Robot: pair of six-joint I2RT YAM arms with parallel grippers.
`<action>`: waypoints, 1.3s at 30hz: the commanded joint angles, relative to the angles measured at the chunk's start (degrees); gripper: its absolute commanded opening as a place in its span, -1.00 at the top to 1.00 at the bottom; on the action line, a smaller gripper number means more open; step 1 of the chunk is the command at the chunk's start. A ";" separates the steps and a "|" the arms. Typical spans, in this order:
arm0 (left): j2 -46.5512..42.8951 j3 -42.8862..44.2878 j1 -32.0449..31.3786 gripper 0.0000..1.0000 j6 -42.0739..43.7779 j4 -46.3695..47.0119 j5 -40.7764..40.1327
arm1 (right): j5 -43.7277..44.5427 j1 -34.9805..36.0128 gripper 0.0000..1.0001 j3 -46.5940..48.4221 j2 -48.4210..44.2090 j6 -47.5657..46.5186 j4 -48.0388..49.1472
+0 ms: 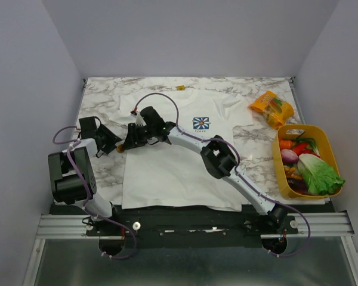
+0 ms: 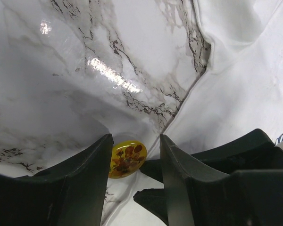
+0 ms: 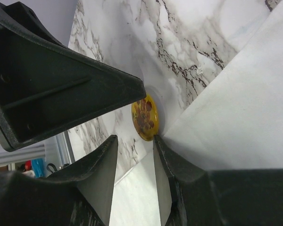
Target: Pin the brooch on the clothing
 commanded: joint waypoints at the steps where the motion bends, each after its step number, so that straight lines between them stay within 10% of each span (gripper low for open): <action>1: 0.24 -2.94 -1.10 -0.08 1.98 -6.14 2.46 | -1.16 -0.23 0.10 -1.19 2.37 0.56 -2.85; 39: -11.45 -9.70 -1.10 0.02 2.16 -8.43 -1.22 | -0.03 -0.22 -0.01 -11.73 -12.83 -7.17 -3.28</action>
